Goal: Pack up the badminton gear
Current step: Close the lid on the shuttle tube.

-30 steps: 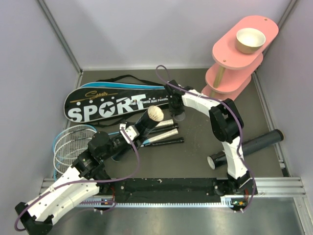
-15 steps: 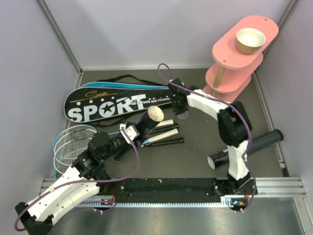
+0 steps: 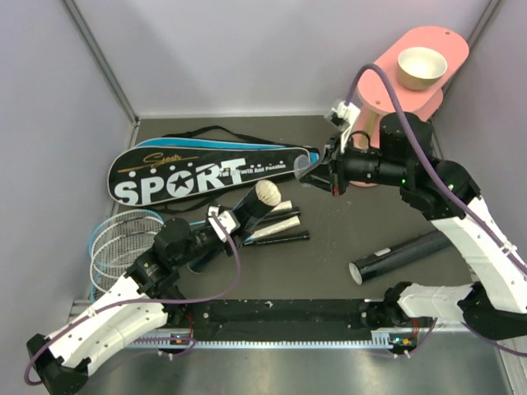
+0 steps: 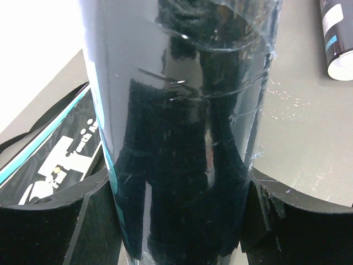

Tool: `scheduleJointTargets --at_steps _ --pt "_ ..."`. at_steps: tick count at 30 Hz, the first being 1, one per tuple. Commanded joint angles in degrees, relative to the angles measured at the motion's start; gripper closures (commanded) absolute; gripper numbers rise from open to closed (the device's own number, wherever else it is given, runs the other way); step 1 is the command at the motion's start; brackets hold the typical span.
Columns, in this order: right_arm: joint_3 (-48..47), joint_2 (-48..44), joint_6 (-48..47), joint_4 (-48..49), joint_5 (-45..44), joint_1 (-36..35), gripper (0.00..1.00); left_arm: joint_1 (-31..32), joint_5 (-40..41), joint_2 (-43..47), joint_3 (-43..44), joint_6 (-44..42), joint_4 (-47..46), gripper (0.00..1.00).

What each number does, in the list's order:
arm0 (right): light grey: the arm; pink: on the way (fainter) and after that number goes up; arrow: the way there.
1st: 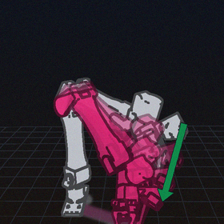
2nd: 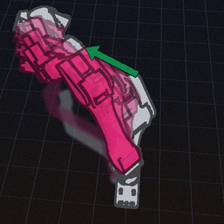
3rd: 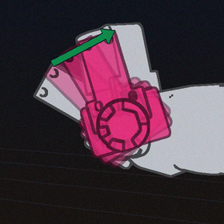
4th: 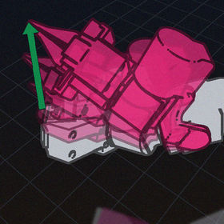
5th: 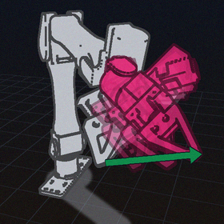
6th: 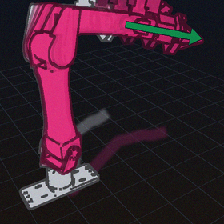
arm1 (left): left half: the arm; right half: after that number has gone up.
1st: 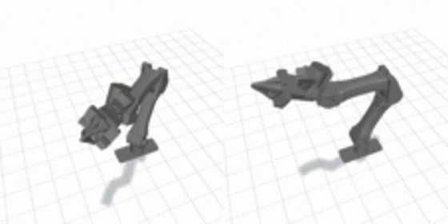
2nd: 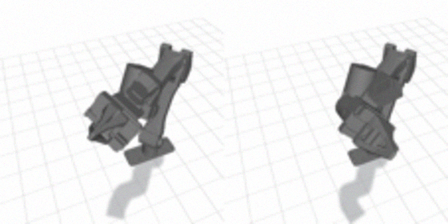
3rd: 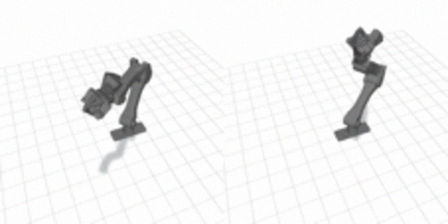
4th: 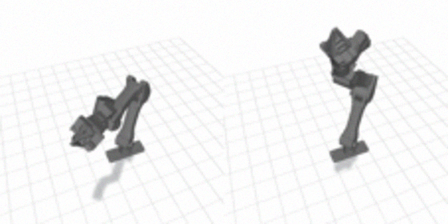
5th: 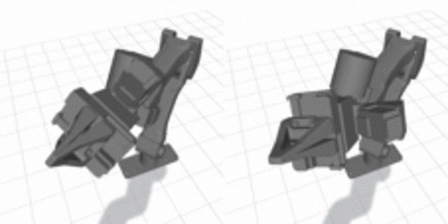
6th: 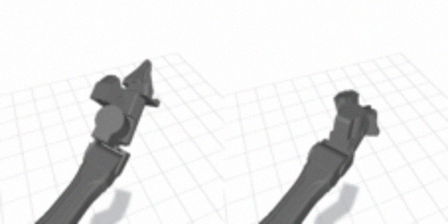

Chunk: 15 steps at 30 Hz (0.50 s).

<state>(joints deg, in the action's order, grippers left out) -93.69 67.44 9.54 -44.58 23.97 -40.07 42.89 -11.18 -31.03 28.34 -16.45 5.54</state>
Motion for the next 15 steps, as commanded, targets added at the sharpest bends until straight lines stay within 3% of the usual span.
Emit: scheduleJointTargets --at_steps 1,9,15 --pt "-4.5 5.2 -0.9 -7.5 2.9 -6.5 1.0 0.2 -1.7 -0.3 1.1 -1.0 -4.7 0.95" --pt "-5.7 9.0 0.7 -5.1 1.3 -11.3 1.0 0.2 -3.9 -0.4 1.2 -0.9 -4.6 0.95" --pt "-4.2 10.1 2.8 -3.4 5.8 -11.3 1.0 0.2 -7.4 -0.4 1.2 -0.8 -4.6 0.95"
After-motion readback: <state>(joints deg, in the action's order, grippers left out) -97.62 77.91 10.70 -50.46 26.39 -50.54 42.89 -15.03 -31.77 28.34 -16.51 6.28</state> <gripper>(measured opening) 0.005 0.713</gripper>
